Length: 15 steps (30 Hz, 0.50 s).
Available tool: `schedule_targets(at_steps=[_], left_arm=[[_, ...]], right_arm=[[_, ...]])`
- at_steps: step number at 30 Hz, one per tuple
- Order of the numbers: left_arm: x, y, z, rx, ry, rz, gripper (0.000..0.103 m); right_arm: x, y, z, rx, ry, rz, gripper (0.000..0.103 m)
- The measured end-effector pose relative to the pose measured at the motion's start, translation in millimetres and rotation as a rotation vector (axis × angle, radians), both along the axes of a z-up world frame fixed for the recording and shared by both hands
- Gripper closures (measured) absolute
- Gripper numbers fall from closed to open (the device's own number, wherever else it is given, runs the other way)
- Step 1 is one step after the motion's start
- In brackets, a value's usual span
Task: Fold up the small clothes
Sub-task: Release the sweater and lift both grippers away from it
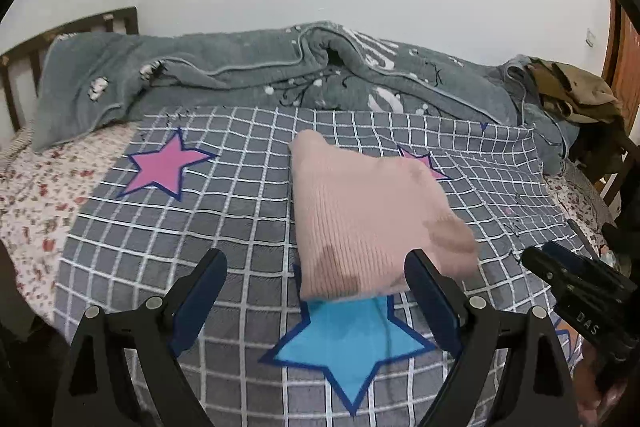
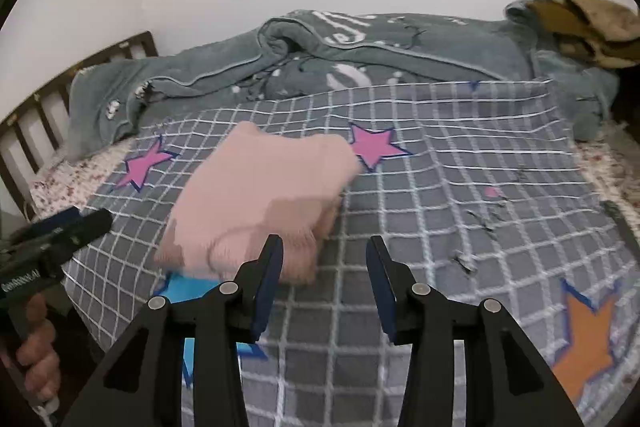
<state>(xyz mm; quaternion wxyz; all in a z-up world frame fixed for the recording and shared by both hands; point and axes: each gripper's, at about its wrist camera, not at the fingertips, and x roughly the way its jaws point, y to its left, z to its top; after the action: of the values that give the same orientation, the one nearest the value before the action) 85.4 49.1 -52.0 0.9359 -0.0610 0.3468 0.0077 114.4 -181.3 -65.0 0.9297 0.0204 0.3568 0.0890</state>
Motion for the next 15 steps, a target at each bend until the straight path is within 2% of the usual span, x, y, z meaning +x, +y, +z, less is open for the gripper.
schedule_targets(at_steps=[3, 6, 8, 10, 15], left_arm=[[-20, -3, 14, 0.012, -0.021, 0.018, 0.012], [-39, -8, 24, 0.041, -0.025, 0.045, 0.008], [-52, -12, 28, 0.062, -0.029, 0.063, 0.005], [-60, -14, 29, 0.063, -0.022, 0.068, 0.005], [-83, -18, 40, 0.057, -0.037, 0.065, 0.004]], right_arm=[[-26, -6, 14, -0.019, -0.004, -0.01, 0.06], [-50, -13, 24, -0.007, 0.005, -0.008, 0.038], [-66, -18, 29, -0.005, -0.012, -0.009, 0.02], [-82, -22, 33, -0.01, -0.043, -0.013, 0.011], [-104, -33, 42, 0.009, -0.05, -0.002, 0.008]])
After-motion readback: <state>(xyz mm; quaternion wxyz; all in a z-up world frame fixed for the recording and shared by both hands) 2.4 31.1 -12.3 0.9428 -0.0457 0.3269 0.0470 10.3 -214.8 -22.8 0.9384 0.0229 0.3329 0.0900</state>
